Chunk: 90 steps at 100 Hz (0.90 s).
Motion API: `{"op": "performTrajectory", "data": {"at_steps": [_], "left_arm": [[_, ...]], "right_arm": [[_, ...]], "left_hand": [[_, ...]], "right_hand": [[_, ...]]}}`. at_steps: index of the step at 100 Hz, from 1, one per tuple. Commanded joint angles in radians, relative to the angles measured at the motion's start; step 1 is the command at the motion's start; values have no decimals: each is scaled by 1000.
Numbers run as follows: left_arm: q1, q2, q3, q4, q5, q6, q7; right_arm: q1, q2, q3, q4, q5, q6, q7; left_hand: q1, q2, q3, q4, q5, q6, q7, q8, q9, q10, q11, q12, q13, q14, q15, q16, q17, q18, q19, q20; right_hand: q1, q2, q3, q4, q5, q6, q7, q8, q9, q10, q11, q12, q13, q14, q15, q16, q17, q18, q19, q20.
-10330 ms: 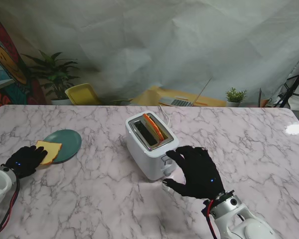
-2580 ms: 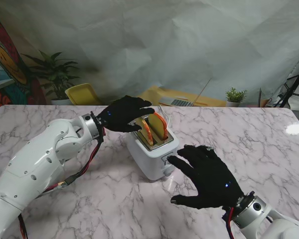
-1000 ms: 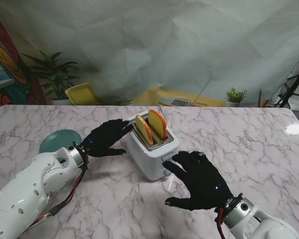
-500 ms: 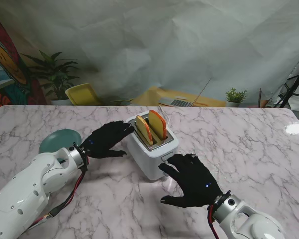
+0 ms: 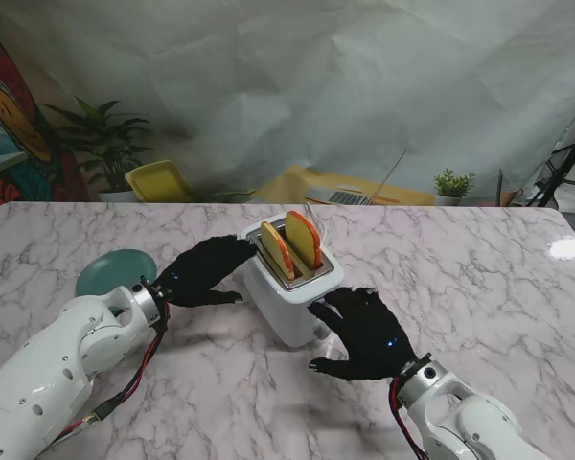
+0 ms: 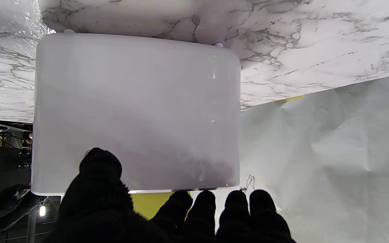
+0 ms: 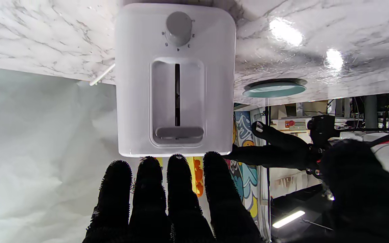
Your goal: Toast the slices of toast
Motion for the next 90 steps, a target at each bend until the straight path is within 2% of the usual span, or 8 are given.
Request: {"op": "performTrajectory", "data": {"at_steps": [1,42,90], "left_arm": [[1,1,4,4,6,-5,-10],[5,-1,8,13,12,-2,21],[11,-1,-1,9,25,1,41]], "right_arm": [[5,-2,-6,22,6,7,6],[65,-4,-86,119,82,36,18],[52,2,-126,201,148,41,73]], "left_hand": [[14,41,-20,22,3,-9,21,26,-49,0,2,14,-25,13,9,-8,0,-29,-18,-4],[15,41,-21,22,7,-11,24,29,-48,0,3,24,-21,11,19,-7,3,-32,-12,-5],[18,41,-20,22,11,-12,26,30,-48,2,5,33,-20,11,24,-8,2,-33,-6,-6]], "right_hand": [[-26,4,34,17,-4,36,17,17,-9,2,17,9,5,-19,-19,-9,2,-31,6,6],[-31,2,53,15,-10,34,33,16,-10,3,22,10,3,-22,-17,-7,-1,-35,6,8],[-33,5,57,13,-17,38,40,10,-19,3,24,10,-6,-23,-15,-5,-9,-39,8,11]]}}
